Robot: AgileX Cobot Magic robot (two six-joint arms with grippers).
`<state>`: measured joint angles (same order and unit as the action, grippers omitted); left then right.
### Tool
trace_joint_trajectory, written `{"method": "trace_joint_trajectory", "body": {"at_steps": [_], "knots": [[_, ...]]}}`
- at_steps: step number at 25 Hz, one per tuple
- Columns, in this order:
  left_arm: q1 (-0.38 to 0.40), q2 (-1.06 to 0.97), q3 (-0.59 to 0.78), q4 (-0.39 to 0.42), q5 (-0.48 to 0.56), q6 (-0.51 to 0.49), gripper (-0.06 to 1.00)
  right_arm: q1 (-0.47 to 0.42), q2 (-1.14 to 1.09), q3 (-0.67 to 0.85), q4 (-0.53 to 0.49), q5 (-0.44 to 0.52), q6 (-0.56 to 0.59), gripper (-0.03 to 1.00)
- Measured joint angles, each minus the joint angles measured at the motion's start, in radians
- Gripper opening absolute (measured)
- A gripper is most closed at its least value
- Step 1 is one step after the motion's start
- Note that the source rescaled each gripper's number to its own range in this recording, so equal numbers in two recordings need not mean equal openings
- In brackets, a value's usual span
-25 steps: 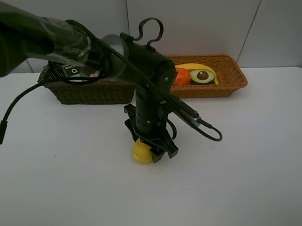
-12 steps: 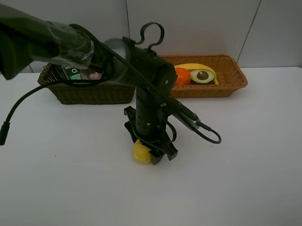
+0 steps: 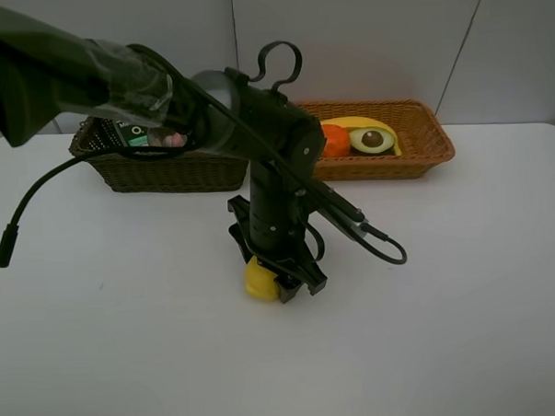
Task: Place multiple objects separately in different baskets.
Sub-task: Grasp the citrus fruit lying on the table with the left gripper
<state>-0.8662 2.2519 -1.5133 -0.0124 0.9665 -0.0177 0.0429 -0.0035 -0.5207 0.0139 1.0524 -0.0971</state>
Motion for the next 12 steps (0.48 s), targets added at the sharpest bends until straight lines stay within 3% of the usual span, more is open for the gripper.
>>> {"method": "trace_joint_trajectory", "body": {"at_steps": [5,8,12], "knots": [[0.0,0.0,0.0,0.0,0.0,0.0,0.9,0.0,0.0,0.0,0.0,0.0,0.0,0.9],[0.0,0.0,0.0,0.0,0.0,0.0,0.78,0.0,0.0,0.0,0.0,0.0,0.0,0.9],[0.0,0.0,0.0,0.0,0.0,0.0,0.78,0.0,0.0,0.0,0.0,0.0,0.0,0.9]]}}
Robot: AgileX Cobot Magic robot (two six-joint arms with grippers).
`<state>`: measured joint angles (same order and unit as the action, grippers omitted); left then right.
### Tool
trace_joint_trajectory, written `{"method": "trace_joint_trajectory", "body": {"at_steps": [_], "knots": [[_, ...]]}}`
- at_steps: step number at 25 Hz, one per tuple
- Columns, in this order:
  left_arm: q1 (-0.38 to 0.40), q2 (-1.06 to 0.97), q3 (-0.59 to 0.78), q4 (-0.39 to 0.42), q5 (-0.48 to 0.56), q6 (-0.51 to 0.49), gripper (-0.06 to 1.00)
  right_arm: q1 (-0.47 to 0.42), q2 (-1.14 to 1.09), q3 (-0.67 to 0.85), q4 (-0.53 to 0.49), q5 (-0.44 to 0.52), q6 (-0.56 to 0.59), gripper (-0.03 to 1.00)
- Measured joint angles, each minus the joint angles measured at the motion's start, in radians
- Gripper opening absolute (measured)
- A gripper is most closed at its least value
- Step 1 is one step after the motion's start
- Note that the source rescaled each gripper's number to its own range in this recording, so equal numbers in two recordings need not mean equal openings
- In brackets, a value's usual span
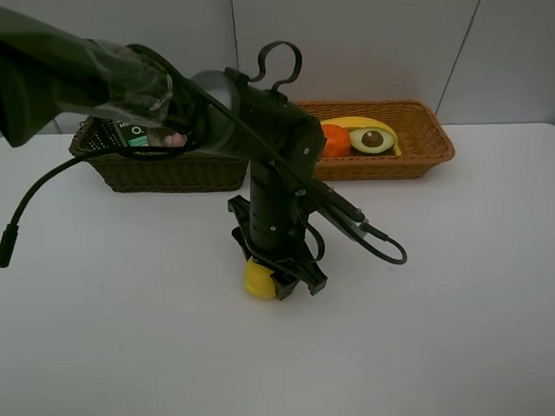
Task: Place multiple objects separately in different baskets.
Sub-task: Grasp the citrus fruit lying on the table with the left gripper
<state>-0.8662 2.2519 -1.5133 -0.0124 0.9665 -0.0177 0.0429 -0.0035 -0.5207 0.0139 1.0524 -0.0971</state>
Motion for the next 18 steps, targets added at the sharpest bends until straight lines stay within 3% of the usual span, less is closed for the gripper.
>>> {"method": "trace_joint_trajectory", "body": {"at_steps": [18], "knots": [[0.0,0.0,0.0,0.0,0.002,-0.002,0.78,0.0,0.0,0.0,0.0,0.0,0.0,0.9]]}}
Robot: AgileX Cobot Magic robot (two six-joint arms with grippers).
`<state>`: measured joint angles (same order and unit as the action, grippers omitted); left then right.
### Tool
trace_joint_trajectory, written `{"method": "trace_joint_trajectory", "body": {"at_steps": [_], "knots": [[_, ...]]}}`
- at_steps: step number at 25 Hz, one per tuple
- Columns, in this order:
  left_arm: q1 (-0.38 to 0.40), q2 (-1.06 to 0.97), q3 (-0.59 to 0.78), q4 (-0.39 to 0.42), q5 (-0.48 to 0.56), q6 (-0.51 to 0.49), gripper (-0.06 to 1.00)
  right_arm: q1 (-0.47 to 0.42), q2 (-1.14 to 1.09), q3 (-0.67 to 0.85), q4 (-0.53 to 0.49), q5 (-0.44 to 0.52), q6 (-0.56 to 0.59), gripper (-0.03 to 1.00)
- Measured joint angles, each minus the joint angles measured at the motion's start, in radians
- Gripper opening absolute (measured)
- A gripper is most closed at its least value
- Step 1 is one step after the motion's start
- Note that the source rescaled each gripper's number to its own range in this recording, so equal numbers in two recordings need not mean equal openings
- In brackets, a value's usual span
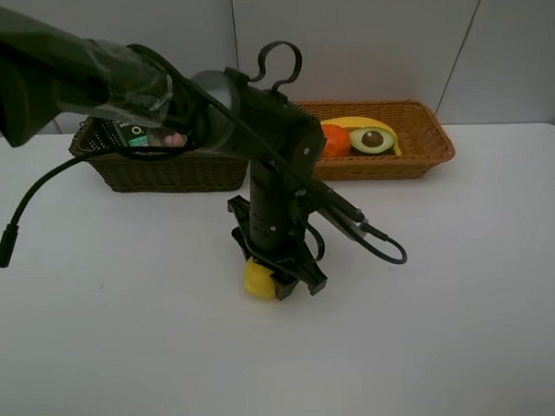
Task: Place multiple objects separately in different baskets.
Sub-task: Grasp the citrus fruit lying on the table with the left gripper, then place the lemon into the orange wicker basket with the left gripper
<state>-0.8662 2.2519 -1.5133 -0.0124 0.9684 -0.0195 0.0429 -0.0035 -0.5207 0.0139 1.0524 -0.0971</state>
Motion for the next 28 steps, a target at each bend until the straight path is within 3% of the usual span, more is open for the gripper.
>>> {"method": "trace_joint_trajectory", "body": {"at_steps": [10,20,28], "knots": [[0.0,0.0,-0.009,0.0,0.051,-0.001,0.78,0.0,0.0,0.0,0.0,0.0,0.0,0.9],[0.0,-0.004,-0.183,0.0,0.166,-0.001,0.78,0.0,0.0,0.0,0.0,0.0,0.0,0.9],[0.0,-0.006,-0.344,0.012,0.113,-0.001,0.78,0.0,0.0,0.0,0.0,0.0,0.0,0.9]]}}
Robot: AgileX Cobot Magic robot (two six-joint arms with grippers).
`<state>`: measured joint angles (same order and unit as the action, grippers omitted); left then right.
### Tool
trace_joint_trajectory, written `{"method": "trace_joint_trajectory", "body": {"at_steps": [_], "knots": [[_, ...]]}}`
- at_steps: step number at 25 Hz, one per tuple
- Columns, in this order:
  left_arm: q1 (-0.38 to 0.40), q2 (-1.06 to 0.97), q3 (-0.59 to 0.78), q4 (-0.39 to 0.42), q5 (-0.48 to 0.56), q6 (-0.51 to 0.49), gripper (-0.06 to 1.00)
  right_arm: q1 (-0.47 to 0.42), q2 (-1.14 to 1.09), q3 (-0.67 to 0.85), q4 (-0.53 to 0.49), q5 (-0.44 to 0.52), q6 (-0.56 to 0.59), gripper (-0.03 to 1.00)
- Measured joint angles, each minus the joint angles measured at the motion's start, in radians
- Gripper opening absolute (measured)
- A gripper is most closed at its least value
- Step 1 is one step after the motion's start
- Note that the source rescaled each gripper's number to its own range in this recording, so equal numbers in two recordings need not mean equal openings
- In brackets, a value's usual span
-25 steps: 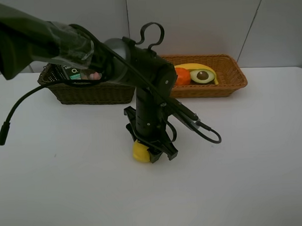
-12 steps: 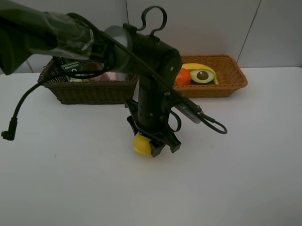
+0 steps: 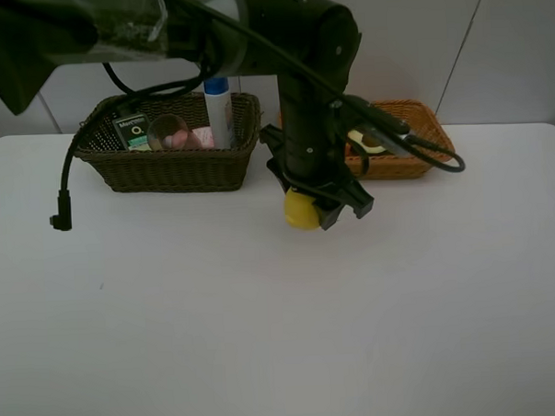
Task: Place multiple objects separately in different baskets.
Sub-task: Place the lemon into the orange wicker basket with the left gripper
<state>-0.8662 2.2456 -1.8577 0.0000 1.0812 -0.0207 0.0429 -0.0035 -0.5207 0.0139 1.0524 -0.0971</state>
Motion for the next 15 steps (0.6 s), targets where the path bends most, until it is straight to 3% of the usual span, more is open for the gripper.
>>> {"method": "trace_joint_trajectory", "body": {"at_steps": [7,15], "knots": [[0.0,0.0,-0.087,0.014,-0.136,0.0,0.78,0.0,0.0,0.0,0.0,0.0,0.0,0.9],[0.0,0.012,-0.091,0.039,-0.455,0.001,0.78,0.0,0.0,0.0,0.0,0.0,0.0,0.9]]}}
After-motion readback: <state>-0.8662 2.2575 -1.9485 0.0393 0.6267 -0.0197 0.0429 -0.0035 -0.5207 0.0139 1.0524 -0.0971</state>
